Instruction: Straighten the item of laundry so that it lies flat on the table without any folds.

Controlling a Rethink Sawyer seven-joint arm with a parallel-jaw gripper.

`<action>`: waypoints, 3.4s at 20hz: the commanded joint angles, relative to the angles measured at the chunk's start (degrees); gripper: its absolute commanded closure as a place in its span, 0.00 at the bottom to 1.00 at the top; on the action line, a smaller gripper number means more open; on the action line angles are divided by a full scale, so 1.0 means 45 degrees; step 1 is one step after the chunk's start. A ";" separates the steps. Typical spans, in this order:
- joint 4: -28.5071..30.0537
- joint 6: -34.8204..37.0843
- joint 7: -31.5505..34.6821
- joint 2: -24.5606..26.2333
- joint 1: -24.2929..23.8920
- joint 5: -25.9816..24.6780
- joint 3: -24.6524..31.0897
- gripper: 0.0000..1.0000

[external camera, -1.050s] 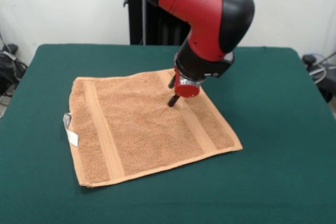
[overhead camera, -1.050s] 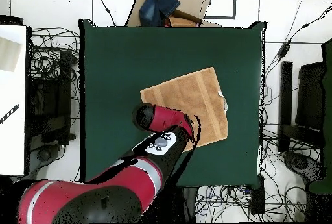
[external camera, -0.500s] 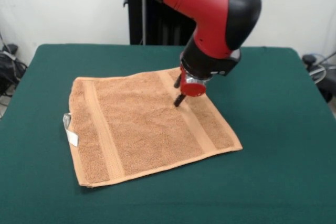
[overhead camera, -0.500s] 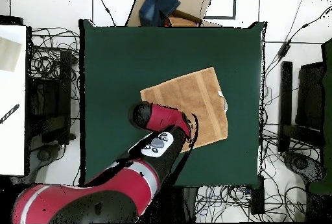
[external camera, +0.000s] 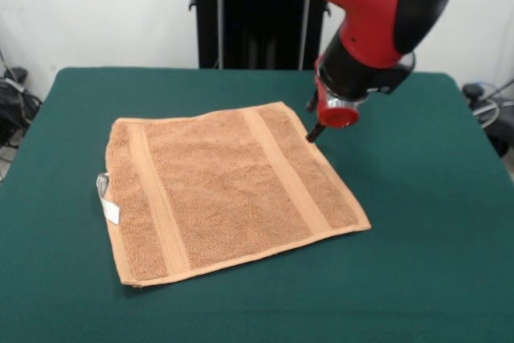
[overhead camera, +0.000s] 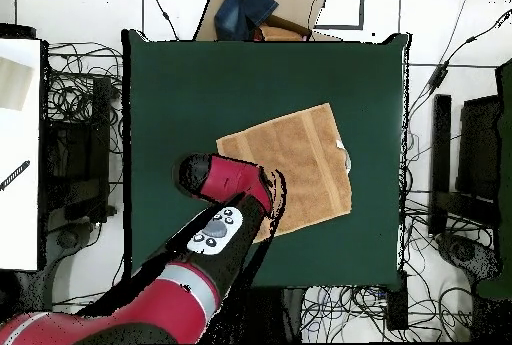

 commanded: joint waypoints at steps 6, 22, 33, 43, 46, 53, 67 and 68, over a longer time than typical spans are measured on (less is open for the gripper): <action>0.0124 -0.0059 0.2210 0.0560 -0.0357 0.0880 0.1106 0.00; -0.0580 -0.0924 0.2611 0.1927 -0.0177 0.1338 0.1105 0.00; -0.0333 -0.0669 0.2685 0.1781 0.0176 0.1535 0.0901 0.00; -0.0013 0.0146 0.2941 0.1035 0.0566 0.1824 0.0980 0.00; -0.0258 0.0638 0.3320 0.1028 0.0857 0.1979 0.0835 0.00; -0.0700 0.1099 0.3361 0.1204 0.1009 0.2171 0.0543 0.00; -0.2138 0.0508 0.3161 0.2748 0.0551 0.2309 0.0421 0.00; -0.2303 0.0550 0.3217 0.2889 0.0547 0.2313 0.0366 0.00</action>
